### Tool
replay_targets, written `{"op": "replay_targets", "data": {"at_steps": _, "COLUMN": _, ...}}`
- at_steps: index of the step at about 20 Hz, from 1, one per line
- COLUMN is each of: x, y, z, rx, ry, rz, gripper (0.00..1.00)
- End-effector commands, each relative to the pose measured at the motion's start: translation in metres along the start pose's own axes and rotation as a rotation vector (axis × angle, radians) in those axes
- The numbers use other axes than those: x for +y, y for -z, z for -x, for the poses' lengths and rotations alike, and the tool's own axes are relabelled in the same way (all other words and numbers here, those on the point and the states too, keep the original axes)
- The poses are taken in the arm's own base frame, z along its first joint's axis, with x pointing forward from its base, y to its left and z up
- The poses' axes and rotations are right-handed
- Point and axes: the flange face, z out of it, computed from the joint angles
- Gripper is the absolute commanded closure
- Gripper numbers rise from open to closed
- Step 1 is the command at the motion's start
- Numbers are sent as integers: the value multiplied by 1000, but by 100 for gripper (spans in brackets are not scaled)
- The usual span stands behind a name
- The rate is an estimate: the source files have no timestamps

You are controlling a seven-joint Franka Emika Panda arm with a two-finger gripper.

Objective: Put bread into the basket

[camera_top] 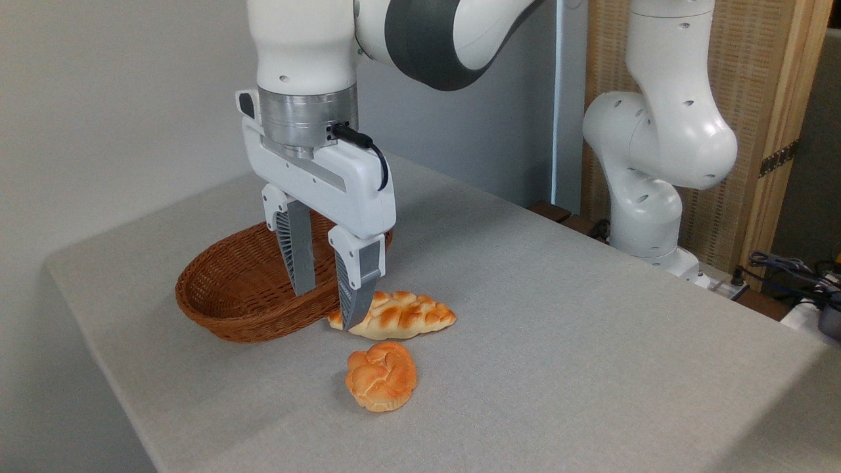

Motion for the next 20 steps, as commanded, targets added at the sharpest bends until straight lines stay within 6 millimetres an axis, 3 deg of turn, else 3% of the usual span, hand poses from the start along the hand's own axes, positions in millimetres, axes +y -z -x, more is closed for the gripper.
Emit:
{"op": "replay_targets", "data": {"at_steps": 1, "x": -1, "y": 3, "z": 1, "rx": -5, "ry": 14, "rz": -12, "gripper": 0}}
{"op": "replay_targets", "data": {"at_steps": 14, "x": 4, "y": 3, "z": 3, "rx": -28, "ry": 3, "rz": 7, "gripper": 0}}
{"op": "replay_targets", "data": {"at_steps": 20, "x": -10, "y": -18, "z": 24, "rx": -64, "ry": 37, "rz": 30, "gripper": 0}}
